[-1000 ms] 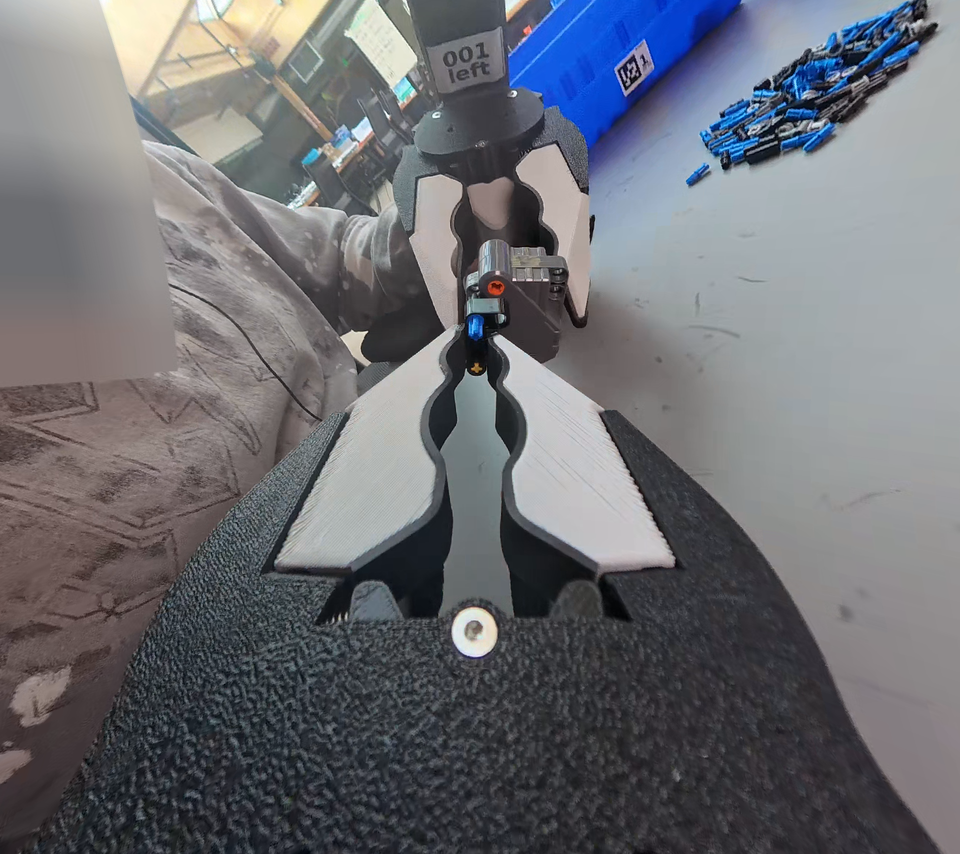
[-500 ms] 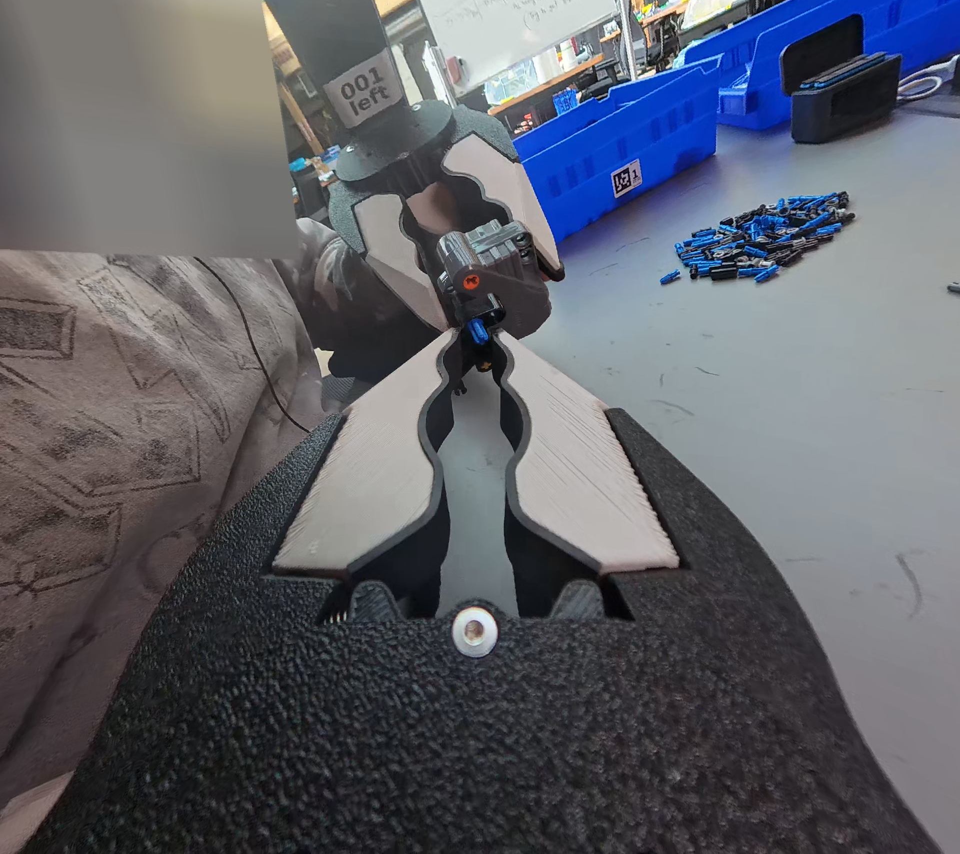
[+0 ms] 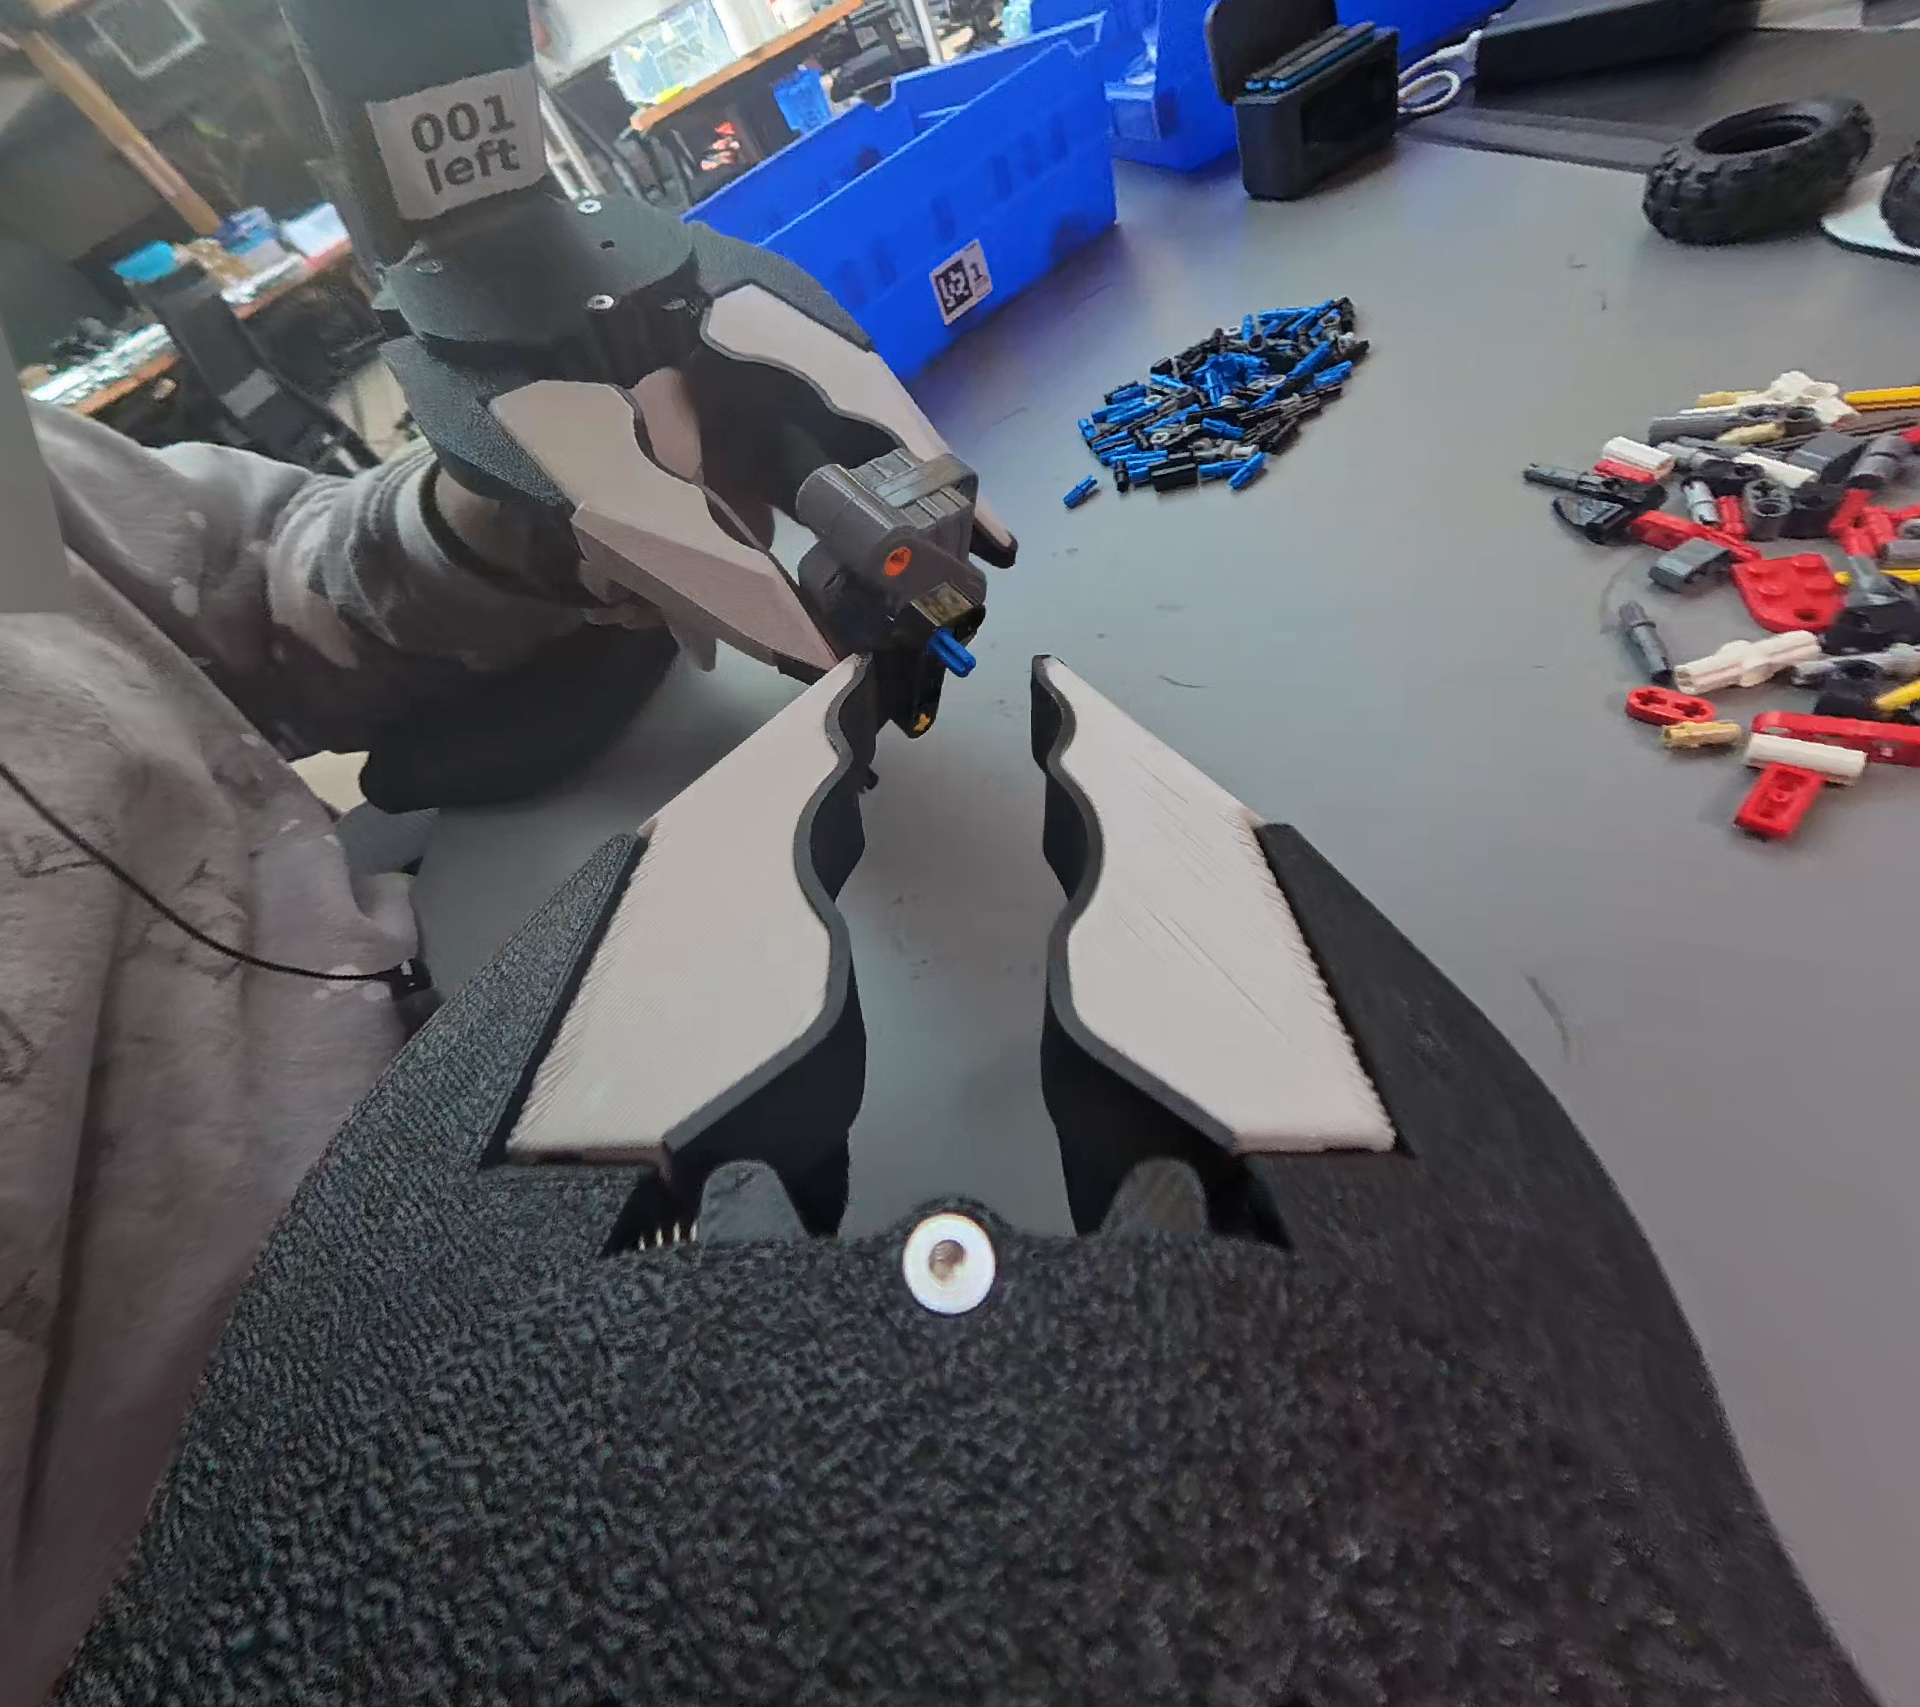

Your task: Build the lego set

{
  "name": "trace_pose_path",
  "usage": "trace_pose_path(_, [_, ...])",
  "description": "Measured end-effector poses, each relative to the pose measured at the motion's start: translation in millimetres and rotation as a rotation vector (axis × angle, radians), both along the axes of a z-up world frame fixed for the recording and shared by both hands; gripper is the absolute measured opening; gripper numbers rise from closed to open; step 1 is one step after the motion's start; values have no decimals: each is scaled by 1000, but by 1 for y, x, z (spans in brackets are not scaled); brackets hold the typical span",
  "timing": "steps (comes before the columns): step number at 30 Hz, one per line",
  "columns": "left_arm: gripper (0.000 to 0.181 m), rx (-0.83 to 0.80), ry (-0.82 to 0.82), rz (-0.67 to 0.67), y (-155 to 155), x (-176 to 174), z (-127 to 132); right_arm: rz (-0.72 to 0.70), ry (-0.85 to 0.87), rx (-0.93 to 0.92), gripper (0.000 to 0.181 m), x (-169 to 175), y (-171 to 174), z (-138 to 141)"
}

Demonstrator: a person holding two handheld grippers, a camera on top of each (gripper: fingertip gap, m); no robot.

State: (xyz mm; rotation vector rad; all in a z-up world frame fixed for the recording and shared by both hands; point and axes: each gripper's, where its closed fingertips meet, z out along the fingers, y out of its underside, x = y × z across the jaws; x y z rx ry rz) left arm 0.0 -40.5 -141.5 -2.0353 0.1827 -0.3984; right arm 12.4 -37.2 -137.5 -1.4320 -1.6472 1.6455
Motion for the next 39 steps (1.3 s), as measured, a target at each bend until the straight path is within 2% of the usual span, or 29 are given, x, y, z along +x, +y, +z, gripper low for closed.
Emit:
trace_pose_path(1, [43,-17,-90,25,2,-4,-3,-51,-19,13,34,-3,6,-1])
trace_pose_path(5, [43,-64,-358,146,11,-26,-15,-209,-139,189,61,-5,14,-12])
trace_pose_path(7, [43,-64,-427,188,16,-31,-18,-313,-175,320,64,-8,18,-14])
trace_pose_path(10, [43,-35,-501,244,22,-35,-14,-375,-240,488,82,-17,12,-21])
trace_pose_path(13, [43,-11,-519,276,24,-35,-11,-403,-214,513,81,-27,6,-7])
trace_pose_path(16, [43,-4,-553,265,24,-27,-7,-417,-228,598,75,-39,11,-13])
trace_pose_path(18, [43,-3,-558,265,23,-23,-7,-418,-167,564,55,-46,12,-11])
trace_pose_path(20, [49,4,-594,226,20,-21,-4,-352,-127,547,49,-45,9,-9])
trace_pose_path(22, [64,27,-696,116,15,-14,11,-228,-107,407,48,-39,-1,-4])
trace_pose_path(23, [66,40,-728,72,11,-14,17,-184,-113,312,48,-35,-2,-1])
trace_pose_path(27, [57,43,-702,-105,-4,-6,27,64,-100,-135,48,-13,-11,24])
trace_pose_path(30, [44,45,-719,-206,-10,10,34,191,-106,-305,48,-3,-22,34])
trace_pose_path(33, [31,56,-712,-219,-11,15,37,188,-79,-350,48,-5,-20,34])
trace_pose_path(39, [29,24,-732,-159,-4,14,34,182,-73,-387,49,-4,-14,31])
